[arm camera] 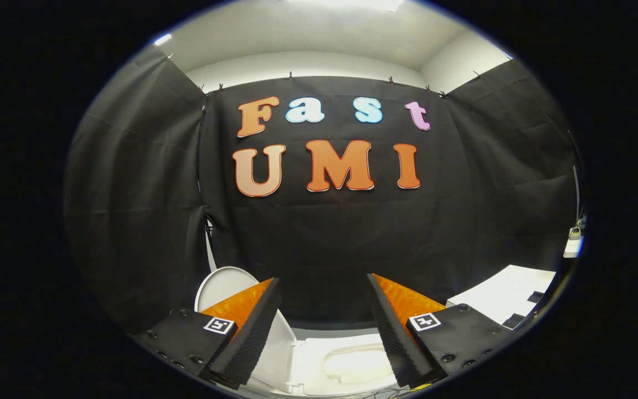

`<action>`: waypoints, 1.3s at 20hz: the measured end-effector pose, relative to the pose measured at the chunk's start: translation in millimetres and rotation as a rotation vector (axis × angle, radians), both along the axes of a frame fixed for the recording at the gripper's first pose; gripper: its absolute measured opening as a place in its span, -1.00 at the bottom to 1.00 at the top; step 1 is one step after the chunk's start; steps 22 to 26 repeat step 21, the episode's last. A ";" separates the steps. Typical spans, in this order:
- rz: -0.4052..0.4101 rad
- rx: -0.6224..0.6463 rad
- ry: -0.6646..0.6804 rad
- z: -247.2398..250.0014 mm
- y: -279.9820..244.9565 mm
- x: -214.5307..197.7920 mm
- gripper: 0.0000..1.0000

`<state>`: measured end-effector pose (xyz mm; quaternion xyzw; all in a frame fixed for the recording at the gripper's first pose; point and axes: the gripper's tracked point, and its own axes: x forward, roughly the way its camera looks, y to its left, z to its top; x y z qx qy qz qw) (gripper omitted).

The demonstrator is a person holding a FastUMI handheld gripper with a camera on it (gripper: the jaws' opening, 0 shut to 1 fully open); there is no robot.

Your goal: Open the toilet lid.

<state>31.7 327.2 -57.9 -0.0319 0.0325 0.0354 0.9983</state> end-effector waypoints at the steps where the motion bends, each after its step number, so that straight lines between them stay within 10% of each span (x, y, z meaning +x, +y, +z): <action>1: 0.001 0.003 0.003 -1.6 0.8 0.8 0.97; 26: 0.001 0.008 0.004 -2.7 2.7 0.8 0.98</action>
